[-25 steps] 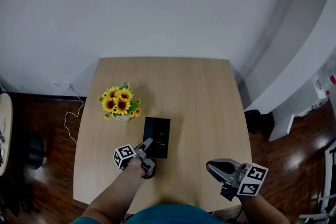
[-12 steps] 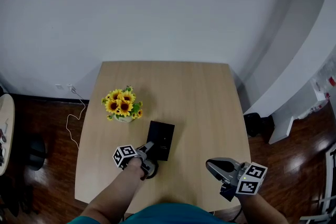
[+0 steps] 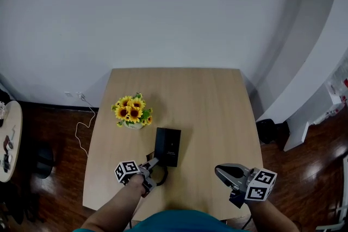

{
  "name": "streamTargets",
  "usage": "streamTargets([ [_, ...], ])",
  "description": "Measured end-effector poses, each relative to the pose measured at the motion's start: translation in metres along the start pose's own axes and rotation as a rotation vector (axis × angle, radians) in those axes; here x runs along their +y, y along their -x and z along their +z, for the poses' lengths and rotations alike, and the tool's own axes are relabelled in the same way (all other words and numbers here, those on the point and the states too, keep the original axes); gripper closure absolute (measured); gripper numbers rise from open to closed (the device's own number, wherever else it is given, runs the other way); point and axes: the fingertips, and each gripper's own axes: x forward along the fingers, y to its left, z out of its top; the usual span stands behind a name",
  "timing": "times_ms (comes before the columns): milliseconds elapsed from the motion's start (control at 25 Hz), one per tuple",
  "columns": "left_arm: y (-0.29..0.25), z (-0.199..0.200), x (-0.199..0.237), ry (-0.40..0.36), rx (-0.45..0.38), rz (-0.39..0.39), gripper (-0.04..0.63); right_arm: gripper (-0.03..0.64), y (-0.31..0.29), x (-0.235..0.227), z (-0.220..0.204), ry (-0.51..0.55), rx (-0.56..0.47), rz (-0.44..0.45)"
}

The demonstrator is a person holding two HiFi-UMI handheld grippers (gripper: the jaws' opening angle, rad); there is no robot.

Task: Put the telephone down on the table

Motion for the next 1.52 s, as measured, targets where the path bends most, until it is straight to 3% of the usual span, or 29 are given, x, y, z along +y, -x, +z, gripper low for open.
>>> streamTargets([
  [120, 0.032, 0.001, -0.024, -0.104, -0.054, -0.128, 0.251, 0.615, 0.002, 0.0, 0.0, 0.007, -0.003, 0.017],
  [280, 0.092, 0.002, -0.088, -0.289, -0.216, -0.436, 0.47, 0.615, 0.005, -0.001, 0.001, 0.018, -0.006, 0.045],
  [360, 0.114, -0.004, -0.103, -0.339, -0.258, -0.487, 0.535, 0.615, 0.005, -0.002, 0.0, 0.016, -0.008, 0.065],
  [440, 0.132, -0.008, -0.105, -0.43, -0.28, -0.464, 0.589, 0.615, 0.005, -0.003, -0.004, 0.015, -0.001, 0.089],
  [560, 0.152, -0.013, -0.121, -0.663, -0.297, -0.441, 0.589, 0.615, 0.002, -0.005, -0.01, 0.016, 0.016, 0.108],
  [840, 0.196, -0.029, -0.141, -0.911, -0.267, -0.454, 0.591, 0.615, -0.013, 0.026, -0.016, 0.054, 0.016, 0.107],
  [1040, 0.248, -0.041, -0.139, -1.152, -0.21, -0.48, 0.589, 0.615, -0.03, 0.074, -0.022, 0.103, 0.011, 0.056],
  [1320, 0.338, -0.043, -0.112, -1.241, -0.1, -0.541, 0.589, 0.615, -0.052, 0.162, -0.055, 0.131, -0.035, -0.031],
  [1520, 0.378, -0.062, -0.11, -1.272, -0.069, -0.595, 0.589, 0.615, -0.034, 0.215, -0.076, 0.168, -0.036, -0.083],
])
